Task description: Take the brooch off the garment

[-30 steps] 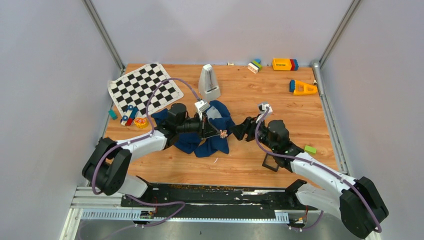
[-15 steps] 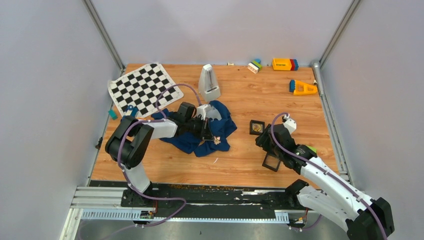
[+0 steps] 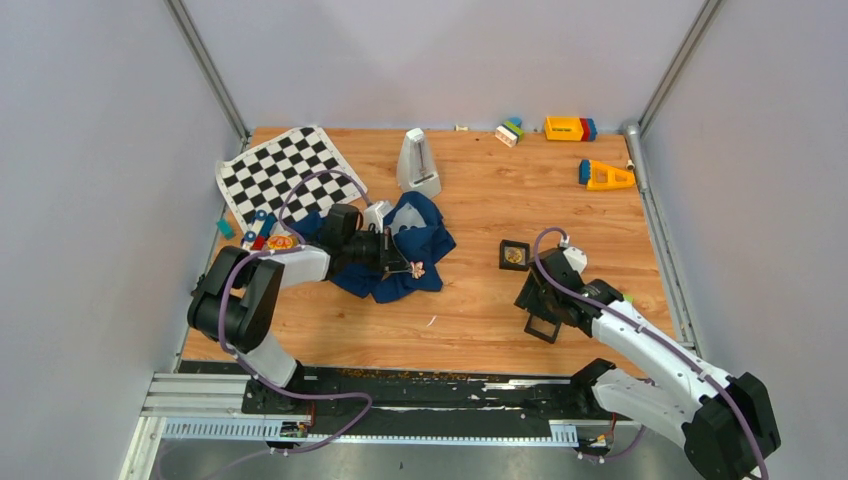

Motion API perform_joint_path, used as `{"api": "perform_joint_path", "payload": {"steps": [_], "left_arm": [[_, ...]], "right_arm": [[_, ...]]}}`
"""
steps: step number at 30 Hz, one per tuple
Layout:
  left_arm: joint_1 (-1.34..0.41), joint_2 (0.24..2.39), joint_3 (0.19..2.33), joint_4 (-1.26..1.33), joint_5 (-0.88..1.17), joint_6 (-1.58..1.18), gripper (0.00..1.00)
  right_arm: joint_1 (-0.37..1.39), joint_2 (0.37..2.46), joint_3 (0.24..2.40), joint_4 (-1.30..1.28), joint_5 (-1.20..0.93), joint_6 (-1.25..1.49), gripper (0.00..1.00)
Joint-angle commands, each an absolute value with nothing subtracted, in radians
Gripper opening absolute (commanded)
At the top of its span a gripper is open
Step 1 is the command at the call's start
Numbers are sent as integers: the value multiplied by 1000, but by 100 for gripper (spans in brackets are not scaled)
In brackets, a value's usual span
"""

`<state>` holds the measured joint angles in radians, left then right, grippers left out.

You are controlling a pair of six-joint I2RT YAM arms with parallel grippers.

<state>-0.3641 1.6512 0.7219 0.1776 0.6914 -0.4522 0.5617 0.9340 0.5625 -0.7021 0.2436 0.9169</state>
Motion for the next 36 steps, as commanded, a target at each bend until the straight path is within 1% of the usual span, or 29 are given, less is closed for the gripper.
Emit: {"api": "perform_joint_path", "payload": {"steps": [1, 12, 14, 22, 32, 33, 36], "left_arm": [[-366, 1565, 689, 343, 824, -526, 0], [-442, 1608, 735, 331, 890, -525, 0], [-452, 1615, 742, 325, 885, -519, 0], [-478, 1658, 789, 220, 826, -458, 0], [-477, 1666, 797, 191, 813, -439, 0], [-478, 1666, 798, 189, 813, -439, 0], [-479, 1667, 799, 188, 814, -436, 0]], "right_arm": [[560, 957, 615, -687, 195, 839, 46], [560, 981, 604, -702, 237, 878, 42], [560, 983, 599, -701, 247, 880, 41], [560, 1048, 594, -709, 314, 926, 33], [560, 1132, 609, -711, 333, 929, 34], [560, 1138, 612, -710, 330, 927, 33], [560, 1142, 618, -712, 320, 926, 23]]}}
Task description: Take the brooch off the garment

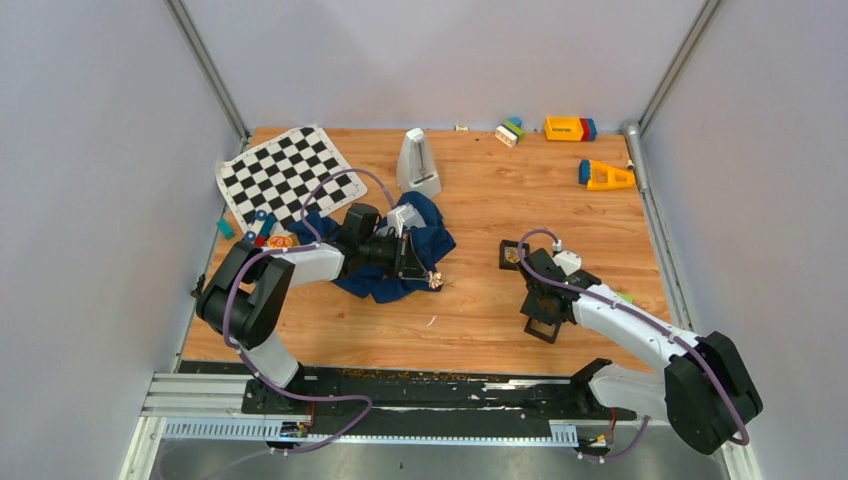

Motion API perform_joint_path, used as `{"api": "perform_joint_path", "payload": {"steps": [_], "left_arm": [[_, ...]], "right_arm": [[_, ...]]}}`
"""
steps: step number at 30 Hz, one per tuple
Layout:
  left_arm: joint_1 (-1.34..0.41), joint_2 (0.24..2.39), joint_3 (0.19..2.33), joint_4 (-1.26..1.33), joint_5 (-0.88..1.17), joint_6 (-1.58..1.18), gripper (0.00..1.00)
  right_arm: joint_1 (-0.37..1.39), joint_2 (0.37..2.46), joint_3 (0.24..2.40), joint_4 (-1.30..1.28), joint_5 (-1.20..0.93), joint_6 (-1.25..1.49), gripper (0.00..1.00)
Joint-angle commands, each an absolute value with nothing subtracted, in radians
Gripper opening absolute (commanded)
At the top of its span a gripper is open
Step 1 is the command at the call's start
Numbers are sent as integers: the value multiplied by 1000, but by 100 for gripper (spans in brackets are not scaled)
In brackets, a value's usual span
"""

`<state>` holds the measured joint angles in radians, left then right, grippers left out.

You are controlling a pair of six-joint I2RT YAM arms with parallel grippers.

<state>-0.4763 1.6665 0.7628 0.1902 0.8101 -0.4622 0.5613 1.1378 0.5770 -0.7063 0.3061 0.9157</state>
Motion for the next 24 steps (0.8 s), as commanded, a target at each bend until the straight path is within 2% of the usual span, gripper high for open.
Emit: {"api": "perform_joint_path", "payload": {"steps": [1, 8, 16, 21, 24], "left_arm": [[-478, 1666, 799, 187, 816, -436, 0], [-479, 1653, 797, 189, 819, -428, 0], [-481, 1631, 782, 238, 842, -430, 0], [-492, 1599, 768, 274, 851, -431, 0], [-501, 1571, 749, 302, 858, -434, 0]], "right_arm": [[560, 1137, 622, -711, 314, 922, 21], [560, 1101, 661, -715, 213, 882, 0], [560, 1037, 692, -660, 49, 850, 0], [561, 1012, 639, -458, -189, 848, 0], [561, 1033, 610, -360, -247, 869, 0]]}}
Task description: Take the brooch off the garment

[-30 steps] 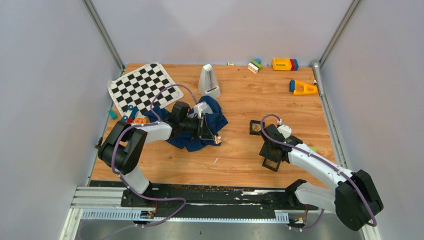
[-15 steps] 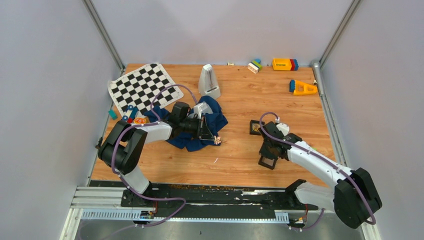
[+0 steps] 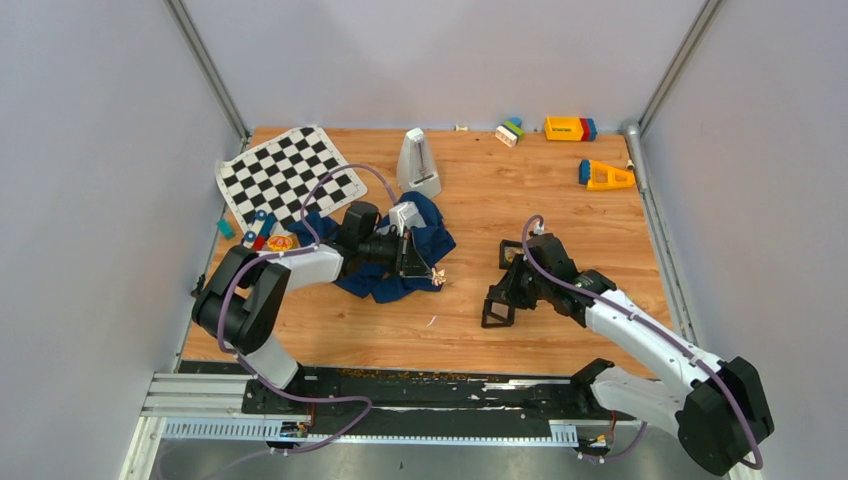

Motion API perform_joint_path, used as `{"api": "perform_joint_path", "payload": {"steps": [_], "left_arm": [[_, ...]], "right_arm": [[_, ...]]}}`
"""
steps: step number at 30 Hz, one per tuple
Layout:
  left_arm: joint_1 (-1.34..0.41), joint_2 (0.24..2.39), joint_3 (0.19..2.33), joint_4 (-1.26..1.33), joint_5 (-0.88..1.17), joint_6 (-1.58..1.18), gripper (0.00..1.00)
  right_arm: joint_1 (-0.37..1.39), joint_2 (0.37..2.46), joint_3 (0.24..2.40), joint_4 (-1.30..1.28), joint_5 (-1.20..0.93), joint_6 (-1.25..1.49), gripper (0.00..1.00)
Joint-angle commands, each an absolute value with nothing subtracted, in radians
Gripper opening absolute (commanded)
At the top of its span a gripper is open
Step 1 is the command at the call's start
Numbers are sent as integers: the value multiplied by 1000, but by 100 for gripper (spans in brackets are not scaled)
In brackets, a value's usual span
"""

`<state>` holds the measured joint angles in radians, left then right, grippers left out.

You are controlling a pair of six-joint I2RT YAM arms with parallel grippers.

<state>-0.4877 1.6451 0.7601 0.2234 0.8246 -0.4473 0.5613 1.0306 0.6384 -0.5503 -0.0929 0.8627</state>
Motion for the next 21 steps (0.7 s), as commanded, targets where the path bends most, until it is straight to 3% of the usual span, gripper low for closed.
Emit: {"api": "perform_joint_path", "payload": {"steps": [1, 13, 21], "left_arm": [[-503, 1558, 745, 319, 859, -434, 0], [-555, 1582, 760, 333, 872, -427, 0], [-584, 1593, 785, 262, 791, -353, 0]], "right_arm": [[561, 1043, 604, -336, -252, 873, 0], [559, 1150, 598, -168, -275, 815, 0], [504, 1170, 452, 129, -408, 879, 0]]}}
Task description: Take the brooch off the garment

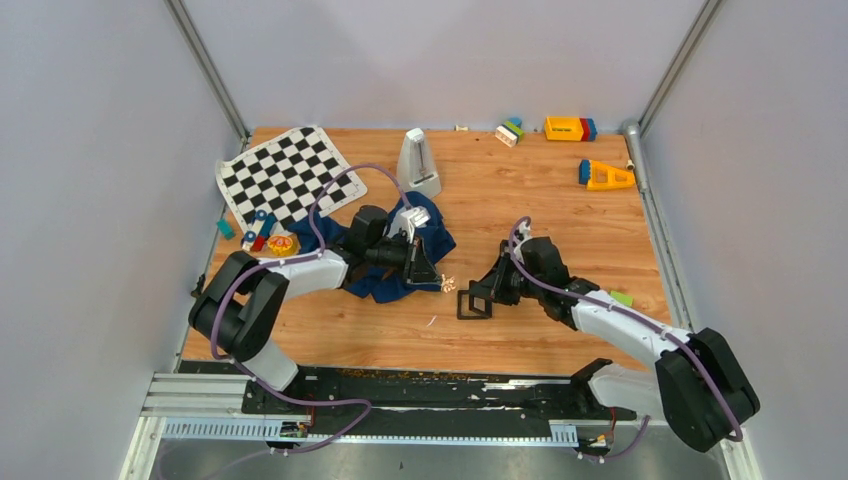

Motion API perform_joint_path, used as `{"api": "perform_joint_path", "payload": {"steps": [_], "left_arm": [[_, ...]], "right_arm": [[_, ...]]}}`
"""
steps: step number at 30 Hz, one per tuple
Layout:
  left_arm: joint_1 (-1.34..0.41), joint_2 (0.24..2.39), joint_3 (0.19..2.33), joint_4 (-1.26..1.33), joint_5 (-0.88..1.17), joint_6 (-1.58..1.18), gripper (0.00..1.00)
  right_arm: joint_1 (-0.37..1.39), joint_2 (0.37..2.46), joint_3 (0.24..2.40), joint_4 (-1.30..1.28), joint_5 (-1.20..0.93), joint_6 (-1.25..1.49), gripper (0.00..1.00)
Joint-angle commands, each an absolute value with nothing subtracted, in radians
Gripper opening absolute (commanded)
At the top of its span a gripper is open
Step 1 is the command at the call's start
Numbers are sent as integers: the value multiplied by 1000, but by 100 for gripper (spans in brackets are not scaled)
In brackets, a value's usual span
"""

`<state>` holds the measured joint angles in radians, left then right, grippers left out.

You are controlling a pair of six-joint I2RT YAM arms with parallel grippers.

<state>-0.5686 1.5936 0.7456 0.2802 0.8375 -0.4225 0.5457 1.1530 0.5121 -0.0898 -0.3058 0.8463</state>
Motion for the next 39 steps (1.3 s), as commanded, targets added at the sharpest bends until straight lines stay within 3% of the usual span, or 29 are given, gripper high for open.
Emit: {"api": "perform_joint_path", "payload": {"steps": [1, 9, 13, 39], "left_arm": [[-589, 1586, 783, 260, 775, -343, 0], [-756, 1489, 713, 320, 319, -125, 0], [-764, 1483, 671, 411, 243, -114, 0], [-804, 1456, 403, 956, 238, 86, 0]], "right_arm": [[486, 1180, 440, 163, -439, 885, 0], [383, 1291, 388, 405, -697, 888, 0], [363, 1308, 385, 430, -754, 862, 0], [338, 1250, 393, 402, -815, 876, 0]]}}
